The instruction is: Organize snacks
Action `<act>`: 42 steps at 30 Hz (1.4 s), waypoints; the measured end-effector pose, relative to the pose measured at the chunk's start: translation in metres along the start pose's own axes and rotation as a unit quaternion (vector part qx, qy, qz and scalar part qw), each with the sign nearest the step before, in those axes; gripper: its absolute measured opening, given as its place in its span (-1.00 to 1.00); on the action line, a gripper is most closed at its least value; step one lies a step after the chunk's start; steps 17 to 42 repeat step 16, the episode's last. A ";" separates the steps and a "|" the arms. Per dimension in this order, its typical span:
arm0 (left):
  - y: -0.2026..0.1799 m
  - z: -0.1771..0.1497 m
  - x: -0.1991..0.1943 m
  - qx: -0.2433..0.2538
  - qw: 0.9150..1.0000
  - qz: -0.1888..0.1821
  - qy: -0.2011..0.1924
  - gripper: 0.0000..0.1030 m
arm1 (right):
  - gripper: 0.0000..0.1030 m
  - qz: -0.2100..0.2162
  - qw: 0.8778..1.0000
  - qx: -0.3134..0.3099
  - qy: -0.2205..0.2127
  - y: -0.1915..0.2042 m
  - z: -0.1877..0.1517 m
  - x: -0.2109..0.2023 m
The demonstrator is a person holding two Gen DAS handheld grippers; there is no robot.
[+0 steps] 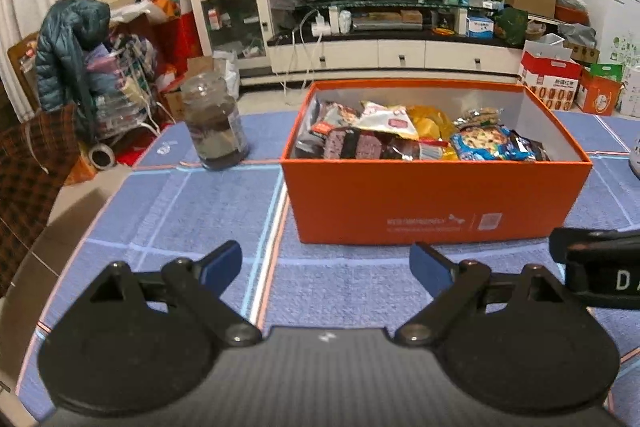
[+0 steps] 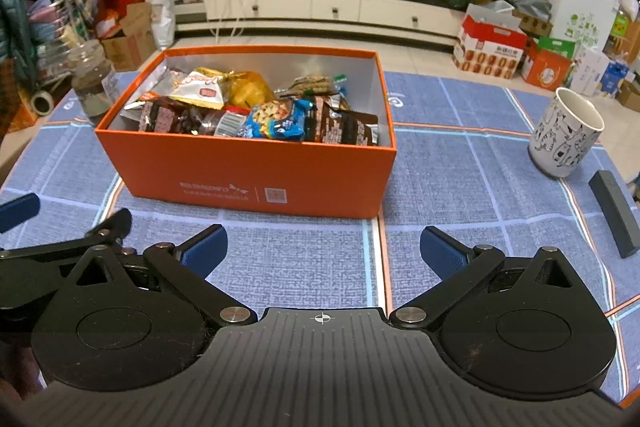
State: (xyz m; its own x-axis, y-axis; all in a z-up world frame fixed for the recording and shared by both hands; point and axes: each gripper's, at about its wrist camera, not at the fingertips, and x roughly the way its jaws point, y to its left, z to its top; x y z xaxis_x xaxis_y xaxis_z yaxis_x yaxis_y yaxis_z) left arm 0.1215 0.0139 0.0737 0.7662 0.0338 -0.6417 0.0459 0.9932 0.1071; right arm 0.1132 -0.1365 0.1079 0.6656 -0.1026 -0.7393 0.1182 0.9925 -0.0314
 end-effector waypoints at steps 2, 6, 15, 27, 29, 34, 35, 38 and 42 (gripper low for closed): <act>0.000 0.000 0.001 -0.004 1.000 -0.002 0.005 0.76 | 0.87 -0.001 1.000 0.000 0.000 0.000 0.000 0.000; 0.003 -0.002 -0.002 -0.017 1.000 -0.016 0.004 0.78 | 0.87 0.000 1.000 0.006 0.002 -0.004 0.000 0.001; 0.001 -0.006 0.001 -0.019 1.000 -0.016 0.016 0.79 | 0.87 0.002 1.000 0.014 0.006 -0.008 0.000 0.004; 0.001 -0.006 0.001 -0.020 1.000 -0.012 0.015 0.79 | 0.87 0.003 1.000 0.013 0.006 -0.008 0.000 0.004; 0.001 -0.006 0.001 -0.020 1.000 -0.012 0.015 0.79 | 0.87 0.003 1.000 0.013 0.006 -0.008 0.000 0.004; 0.001 -0.006 0.001 -0.020 1.000 -0.012 0.015 0.79 | 0.87 0.003 1.000 0.013 0.006 -0.008 0.000 0.004; 0.001 -0.006 0.001 -0.020 1.000 -0.012 0.015 0.79 | 0.87 0.003 1.000 0.013 0.006 -0.008 0.000 0.004; 0.001 -0.006 0.001 -0.020 1.000 -0.012 0.015 0.79 | 0.87 0.003 1.000 0.013 0.006 -0.008 0.000 0.004; 0.001 -0.006 0.001 -0.020 1.000 -0.012 0.015 0.79 | 0.87 0.003 1.000 0.013 0.006 -0.008 0.000 0.004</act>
